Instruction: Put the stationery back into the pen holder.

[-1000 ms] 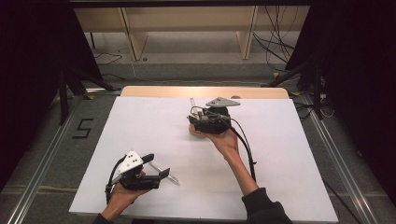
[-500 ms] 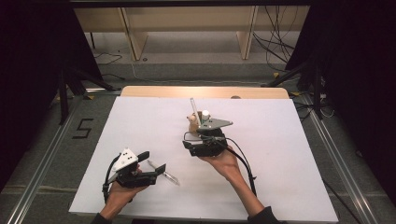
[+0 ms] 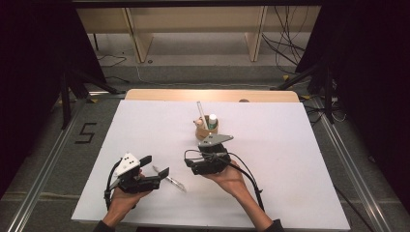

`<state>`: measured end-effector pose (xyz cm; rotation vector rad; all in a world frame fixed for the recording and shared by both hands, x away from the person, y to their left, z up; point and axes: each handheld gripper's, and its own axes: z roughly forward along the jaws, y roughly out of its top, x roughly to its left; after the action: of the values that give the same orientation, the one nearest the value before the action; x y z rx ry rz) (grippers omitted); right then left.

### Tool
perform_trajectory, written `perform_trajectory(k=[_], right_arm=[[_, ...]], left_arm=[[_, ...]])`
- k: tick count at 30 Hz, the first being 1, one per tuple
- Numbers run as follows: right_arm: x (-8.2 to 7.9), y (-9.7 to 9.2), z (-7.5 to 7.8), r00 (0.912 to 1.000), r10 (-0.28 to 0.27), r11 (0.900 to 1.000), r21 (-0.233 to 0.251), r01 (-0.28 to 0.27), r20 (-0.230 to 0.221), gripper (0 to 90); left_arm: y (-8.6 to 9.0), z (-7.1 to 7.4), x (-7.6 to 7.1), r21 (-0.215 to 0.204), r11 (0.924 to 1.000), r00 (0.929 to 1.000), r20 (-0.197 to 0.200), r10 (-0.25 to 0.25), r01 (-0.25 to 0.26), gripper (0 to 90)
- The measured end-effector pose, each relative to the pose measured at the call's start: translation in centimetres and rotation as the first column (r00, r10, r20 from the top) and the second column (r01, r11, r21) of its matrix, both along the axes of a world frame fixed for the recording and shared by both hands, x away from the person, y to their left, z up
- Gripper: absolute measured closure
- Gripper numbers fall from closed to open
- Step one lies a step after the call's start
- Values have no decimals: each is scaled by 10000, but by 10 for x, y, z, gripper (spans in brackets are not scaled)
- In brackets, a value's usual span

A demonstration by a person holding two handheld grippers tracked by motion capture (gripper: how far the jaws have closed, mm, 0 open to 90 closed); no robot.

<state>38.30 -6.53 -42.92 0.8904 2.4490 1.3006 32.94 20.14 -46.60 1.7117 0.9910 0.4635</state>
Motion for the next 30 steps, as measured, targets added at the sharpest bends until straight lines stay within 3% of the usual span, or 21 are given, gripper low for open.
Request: perform_trajectory(k=[16,30], right_arm=[[-5,16,-8,9984,461,9983,-330,-472,-322,301],[-12,37,-20,9927,1015,9894,-974,-1076,-650,306]], left_arm=[[6,1,2,-51,9992,9992,-32,392,-392,155],[8,1,2,-92,9985,9986,-22,531,-531,155]])
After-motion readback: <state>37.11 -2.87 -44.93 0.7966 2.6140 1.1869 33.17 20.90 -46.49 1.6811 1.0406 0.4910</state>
